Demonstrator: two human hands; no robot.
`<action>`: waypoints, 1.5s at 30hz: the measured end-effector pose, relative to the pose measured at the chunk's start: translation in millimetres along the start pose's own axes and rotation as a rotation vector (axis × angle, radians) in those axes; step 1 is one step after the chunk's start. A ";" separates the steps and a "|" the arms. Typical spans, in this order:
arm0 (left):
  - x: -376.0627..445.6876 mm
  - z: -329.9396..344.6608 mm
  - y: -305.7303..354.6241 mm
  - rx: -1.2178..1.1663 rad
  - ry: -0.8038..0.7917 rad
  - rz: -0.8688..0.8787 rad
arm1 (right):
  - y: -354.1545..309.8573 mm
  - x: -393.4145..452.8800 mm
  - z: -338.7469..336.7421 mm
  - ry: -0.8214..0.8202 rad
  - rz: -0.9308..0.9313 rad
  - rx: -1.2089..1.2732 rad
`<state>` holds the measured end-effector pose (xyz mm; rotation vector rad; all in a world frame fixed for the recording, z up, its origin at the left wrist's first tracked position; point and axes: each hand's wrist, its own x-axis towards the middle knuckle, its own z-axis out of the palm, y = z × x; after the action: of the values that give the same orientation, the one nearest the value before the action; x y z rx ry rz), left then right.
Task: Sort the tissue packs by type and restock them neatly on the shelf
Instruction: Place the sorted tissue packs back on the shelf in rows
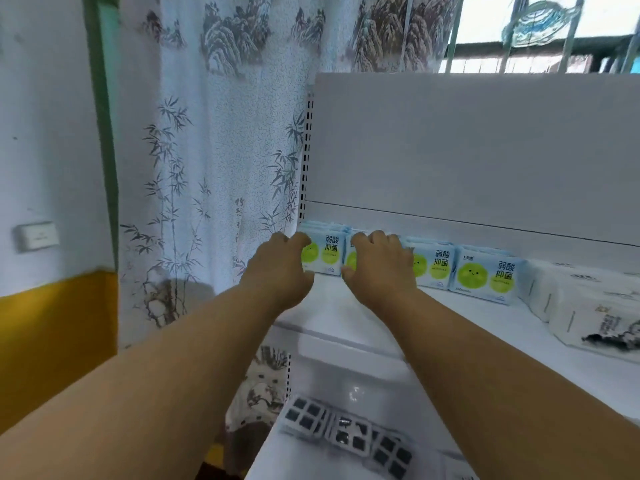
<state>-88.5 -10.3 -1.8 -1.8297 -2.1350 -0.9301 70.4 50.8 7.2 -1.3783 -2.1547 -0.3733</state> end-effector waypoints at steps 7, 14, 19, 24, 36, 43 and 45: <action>-113.3 -32.7 28.3 0.079 0.012 -0.089 | -26.3 -84.9 -34.8 -0.022 -0.156 0.153; -234.6 -83.0 -15.8 0.099 0.075 -0.223 | -108.8 -176.7 -52.3 -0.063 -0.316 0.370; -361.6 -95.4 -110.8 0.164 0.090 -0.415 | -209.3 -269.7 -16.1 -0.222 -0.413 0.529; -510.3 -80.9 -224.7 0.176 -0.077 -0.678 | -318.6 -387.3 69.0 -0.571 -0.466 0.646; -795.3 133.2 -407.2 0.064 -0.269 -1.257 | -427.5 -663.4 367.6 -1.222 -0.578 0.570; -976.0 299.5 -466.5 -0.032 -0.330 -1.489 | -426.8 -855.9 542.7 -1.484 -0.556 0.500; -1017.1 341.9 -478.6 -0.104 -0.293 -1.604 | -428.9 -900.8 588.6 -1.522 -0.589 0.454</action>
<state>-220.3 -682.9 -956.0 0.1841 -3.6049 -0.8977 -199.0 -510.8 -969.5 -0.6588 -3.4220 1.3362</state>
